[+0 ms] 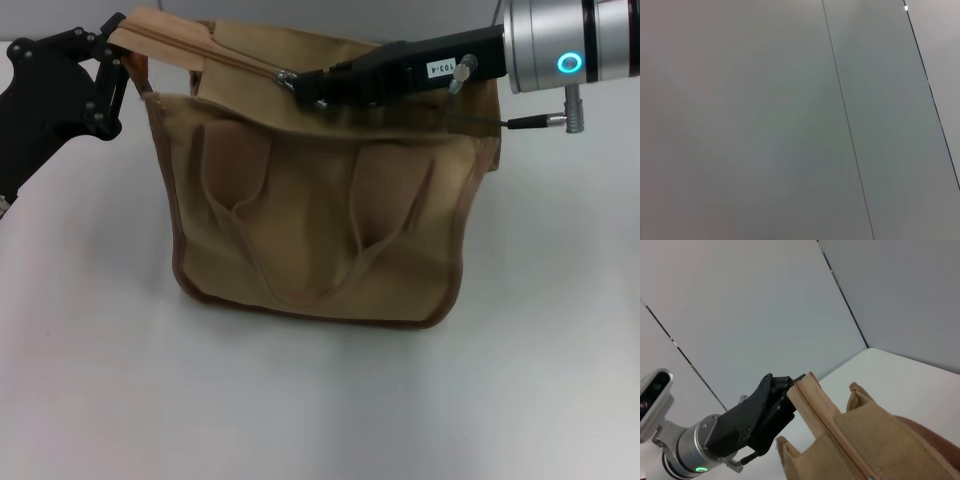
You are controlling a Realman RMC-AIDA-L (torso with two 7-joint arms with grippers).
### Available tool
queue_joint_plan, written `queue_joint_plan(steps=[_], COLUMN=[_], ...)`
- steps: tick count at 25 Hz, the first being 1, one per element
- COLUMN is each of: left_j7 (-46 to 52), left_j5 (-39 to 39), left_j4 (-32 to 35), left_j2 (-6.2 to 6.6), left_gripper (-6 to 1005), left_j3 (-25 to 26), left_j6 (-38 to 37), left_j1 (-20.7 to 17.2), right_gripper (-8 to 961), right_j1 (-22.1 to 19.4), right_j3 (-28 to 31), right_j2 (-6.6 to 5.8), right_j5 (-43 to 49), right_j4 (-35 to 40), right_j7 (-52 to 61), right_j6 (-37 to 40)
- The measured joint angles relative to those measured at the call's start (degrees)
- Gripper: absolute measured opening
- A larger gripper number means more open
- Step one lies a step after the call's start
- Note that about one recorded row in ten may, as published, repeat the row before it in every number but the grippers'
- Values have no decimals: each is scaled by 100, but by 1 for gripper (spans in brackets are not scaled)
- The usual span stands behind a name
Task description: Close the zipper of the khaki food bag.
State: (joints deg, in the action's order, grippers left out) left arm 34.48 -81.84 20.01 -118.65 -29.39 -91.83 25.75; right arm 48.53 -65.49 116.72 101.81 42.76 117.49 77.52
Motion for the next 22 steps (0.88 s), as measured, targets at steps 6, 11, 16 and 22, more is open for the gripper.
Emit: queue_joint_plan(steps=[6, 11, 16, 22], left_j7=[4, 6, 6, 6], left_j5=[5, 5, 5, 4], left_j4=[-31, -63, -85, -124], left_j2=[1, 7, 9, 9], left_gripper=[20, 19, 19, 19], left_j3=[-8, -6, -5, -5], left_j6=[21, 25, 46, 132], left_j1=[-3, 0, 0, 0], right_gripper=[10, 10, 10, 9], right_j1=[-38, -108, -198, -273], right_j3=[17, 157, 160, 160], right_j2=[0, 8, 9, 18], right_j5=[-71, -89, -185, -216], right_j4=[-6, -37, -37, -21], right_j7=[-141, -328, -519, -581], right_j6=[26, 54, 75, 137])
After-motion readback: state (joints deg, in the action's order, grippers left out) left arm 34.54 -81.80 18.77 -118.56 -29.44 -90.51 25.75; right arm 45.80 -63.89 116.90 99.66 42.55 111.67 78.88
